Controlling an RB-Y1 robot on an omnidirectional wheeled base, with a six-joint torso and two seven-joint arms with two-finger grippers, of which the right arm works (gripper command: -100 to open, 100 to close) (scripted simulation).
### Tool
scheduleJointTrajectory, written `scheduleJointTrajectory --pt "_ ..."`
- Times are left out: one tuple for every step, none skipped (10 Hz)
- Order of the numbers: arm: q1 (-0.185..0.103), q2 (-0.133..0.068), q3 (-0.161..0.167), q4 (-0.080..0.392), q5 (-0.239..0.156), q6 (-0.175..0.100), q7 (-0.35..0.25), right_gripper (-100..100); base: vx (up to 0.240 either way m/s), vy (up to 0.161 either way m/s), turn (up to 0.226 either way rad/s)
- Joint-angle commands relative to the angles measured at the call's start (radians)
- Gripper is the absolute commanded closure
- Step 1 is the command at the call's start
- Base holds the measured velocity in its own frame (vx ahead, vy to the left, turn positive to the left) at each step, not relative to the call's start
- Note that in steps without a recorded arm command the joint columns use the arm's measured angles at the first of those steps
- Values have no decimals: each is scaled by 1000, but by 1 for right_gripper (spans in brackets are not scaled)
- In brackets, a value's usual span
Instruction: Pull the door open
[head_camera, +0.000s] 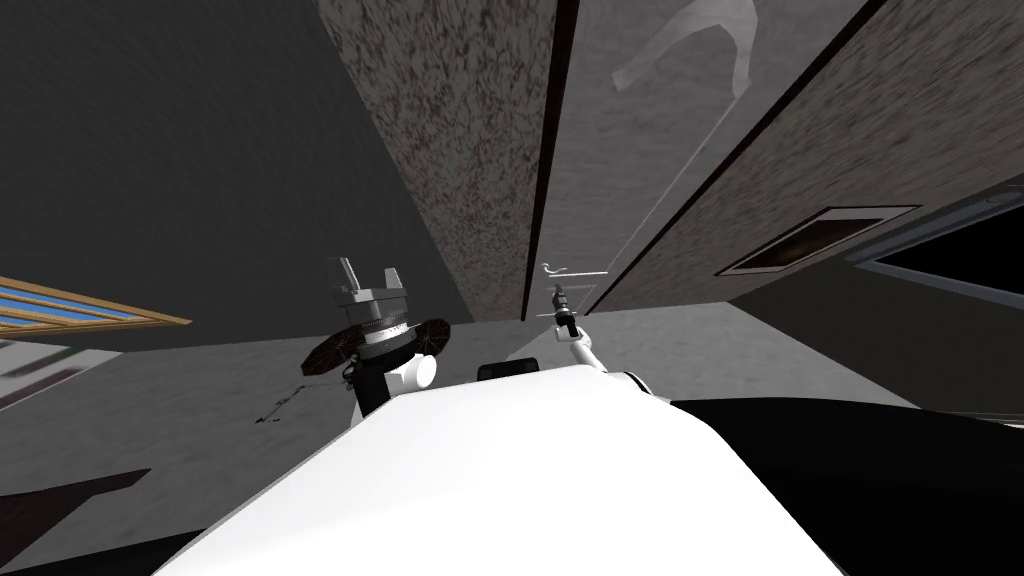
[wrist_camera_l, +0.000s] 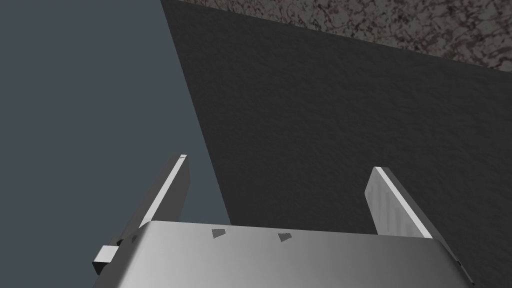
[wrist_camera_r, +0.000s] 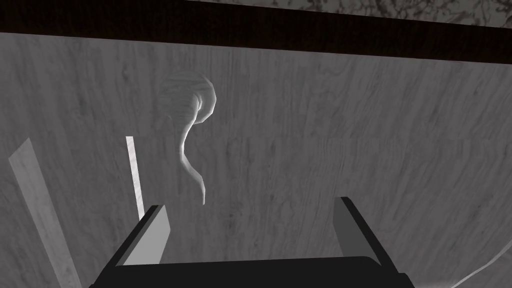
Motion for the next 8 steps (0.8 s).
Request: scheduleJointTrajectory --pt "-23 -7 -5 50 -4 0 -5 -100 44 -111 164" --pt "-38 -11 -8 82 -6 -3 -7 -100 32 -115 122" --pt "-52 -15 -11 108 -8 -6 -9 -100 36 -113 96" --pt "-66 -18 -14 144 -9 -9 -11 -100 34 -113 111" --pt "-80 -21 -17 172 -11 -12 -13 -100 40 -98 116" --pt "-91 -24 -19 197 -13 -15 -14 -100 39 -98 80" --pt "-103 -27 -22 222 -14 -17 -16 -100 32 -93 89" --pt "-114 -30 -24 247 -16 -20 -18 -100 28 -78 106"
